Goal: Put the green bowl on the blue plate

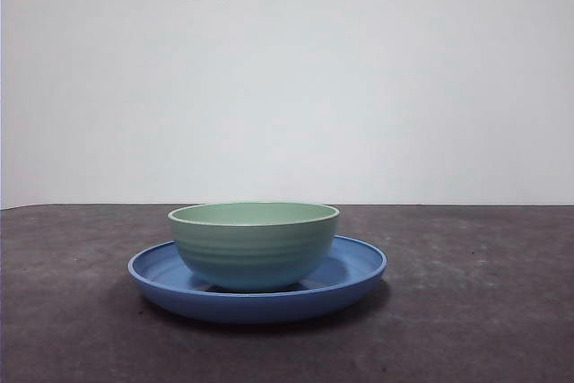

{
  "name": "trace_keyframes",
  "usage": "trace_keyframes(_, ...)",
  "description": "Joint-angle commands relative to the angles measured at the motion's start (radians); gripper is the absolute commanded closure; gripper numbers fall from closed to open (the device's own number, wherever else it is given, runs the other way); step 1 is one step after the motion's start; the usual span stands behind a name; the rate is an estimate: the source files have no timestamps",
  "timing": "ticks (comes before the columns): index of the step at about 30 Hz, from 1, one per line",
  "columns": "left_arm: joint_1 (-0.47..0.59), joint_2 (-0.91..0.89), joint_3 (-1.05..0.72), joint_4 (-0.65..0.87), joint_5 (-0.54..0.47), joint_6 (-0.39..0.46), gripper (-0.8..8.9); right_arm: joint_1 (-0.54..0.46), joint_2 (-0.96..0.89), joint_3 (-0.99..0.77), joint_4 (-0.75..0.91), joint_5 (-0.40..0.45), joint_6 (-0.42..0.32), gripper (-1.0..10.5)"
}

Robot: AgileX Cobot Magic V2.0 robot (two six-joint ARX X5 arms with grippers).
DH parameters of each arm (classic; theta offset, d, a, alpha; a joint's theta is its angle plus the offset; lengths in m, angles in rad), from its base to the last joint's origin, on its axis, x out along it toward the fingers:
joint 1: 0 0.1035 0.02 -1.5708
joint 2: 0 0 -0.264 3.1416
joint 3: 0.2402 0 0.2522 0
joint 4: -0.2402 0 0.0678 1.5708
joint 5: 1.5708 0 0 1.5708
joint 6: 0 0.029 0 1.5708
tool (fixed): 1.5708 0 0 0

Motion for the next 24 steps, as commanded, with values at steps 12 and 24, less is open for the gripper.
trace_keyframes(12,-0.001,-0.002,-0.021,0.014,-0.003,-0.002,7.94,-0.162,-0.38,-0.901,0.972,0.018,-0.14,9.3)
trace_keyframes(24,-0.001,-0.002,-0.021,0.017,-0.003,-0.002,7.94,-0.162,-0.437,-1.103,1.007,0.042,-0.151,9.3)
